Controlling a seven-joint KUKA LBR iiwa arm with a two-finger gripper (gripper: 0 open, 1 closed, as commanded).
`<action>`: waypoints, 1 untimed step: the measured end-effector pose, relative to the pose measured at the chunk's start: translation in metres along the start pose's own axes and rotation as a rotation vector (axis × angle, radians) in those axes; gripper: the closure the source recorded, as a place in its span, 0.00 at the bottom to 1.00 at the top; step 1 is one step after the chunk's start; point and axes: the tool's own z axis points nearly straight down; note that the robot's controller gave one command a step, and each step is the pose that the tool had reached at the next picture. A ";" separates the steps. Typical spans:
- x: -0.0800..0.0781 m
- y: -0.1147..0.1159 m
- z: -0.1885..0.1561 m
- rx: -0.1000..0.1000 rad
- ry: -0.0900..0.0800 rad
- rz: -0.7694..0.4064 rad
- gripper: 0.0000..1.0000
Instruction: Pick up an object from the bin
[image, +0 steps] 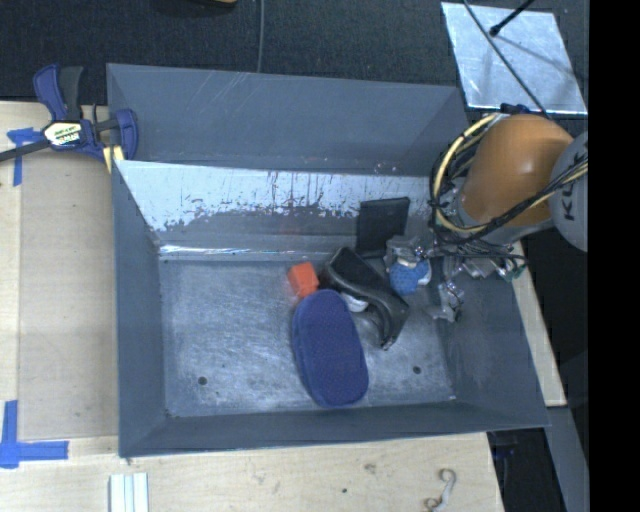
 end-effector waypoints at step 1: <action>-0.001 0.002 0.000 -0.002 -0.001 0.000 1.00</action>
Offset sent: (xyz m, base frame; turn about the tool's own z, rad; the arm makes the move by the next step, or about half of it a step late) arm 0.0000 0.0000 0.0000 0.0000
